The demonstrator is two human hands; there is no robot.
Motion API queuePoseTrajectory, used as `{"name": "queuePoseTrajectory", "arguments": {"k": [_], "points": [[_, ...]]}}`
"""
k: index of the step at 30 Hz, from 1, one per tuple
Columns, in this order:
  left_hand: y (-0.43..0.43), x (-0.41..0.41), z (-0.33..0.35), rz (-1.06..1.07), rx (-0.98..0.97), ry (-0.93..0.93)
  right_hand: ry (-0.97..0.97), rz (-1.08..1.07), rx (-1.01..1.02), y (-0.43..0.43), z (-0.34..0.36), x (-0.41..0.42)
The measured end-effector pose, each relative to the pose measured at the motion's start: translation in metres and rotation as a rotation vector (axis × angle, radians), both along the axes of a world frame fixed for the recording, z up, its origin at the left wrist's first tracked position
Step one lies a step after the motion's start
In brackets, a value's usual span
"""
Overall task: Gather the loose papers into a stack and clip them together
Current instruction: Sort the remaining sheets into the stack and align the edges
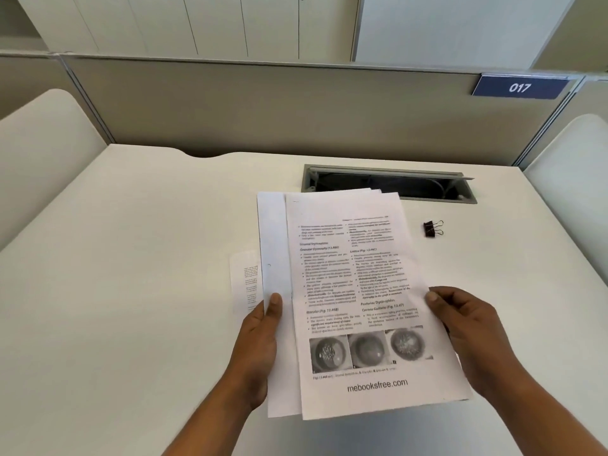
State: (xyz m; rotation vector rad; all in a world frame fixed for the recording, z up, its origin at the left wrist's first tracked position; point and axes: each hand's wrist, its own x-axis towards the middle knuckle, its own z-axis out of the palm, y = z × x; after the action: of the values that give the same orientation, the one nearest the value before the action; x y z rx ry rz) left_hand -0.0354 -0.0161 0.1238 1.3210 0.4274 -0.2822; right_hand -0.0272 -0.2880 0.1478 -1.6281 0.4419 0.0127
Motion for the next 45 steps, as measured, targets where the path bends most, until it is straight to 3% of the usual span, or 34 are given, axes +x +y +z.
{"name": "queuePoseTrajectory", "arguments": {"k": [7, 12, 23, 27, 35, 40, 45], "points": [[-0.009, 0.001, 0.000, -0.017, -0.032, 0.019, 0.019, -0.089, 0.044, 0.021, -0.006, -0.001], [-0.012, 0.004, 0.001, -0.059, -0.009, -0.011, 0.185, 0.131, 0.263, 0.023, 0.004, -0.004], [-0.010, 0.012, -0.003, -0.076, 0.002, -0.018, 0.162, 0.289, 0.293, 0.026, 0.021, 0.000], [-0.003, 0.014, -0.006, -0.038, -0.040, -0.014, 0.172, 0.237, 0.301, 0.018, 0.018, 0.007], [0.036, 0.009, -0.015, 0.054, -0.086, -0.005, 0.318, 0.074, -0.141, -0.021, -0.031, 0.007], [0.053, 0.003, -0.020, 0.092, -0.110, -0.006, 0.337, 0.030, -0.685, -0.031, -0.057, -0.009], [0.054, 0.000, -0.020, 0.097, -0.115, -0.010, 0.423, 0.078, -0.870, -0.026, -0.062, -0.023]]}}
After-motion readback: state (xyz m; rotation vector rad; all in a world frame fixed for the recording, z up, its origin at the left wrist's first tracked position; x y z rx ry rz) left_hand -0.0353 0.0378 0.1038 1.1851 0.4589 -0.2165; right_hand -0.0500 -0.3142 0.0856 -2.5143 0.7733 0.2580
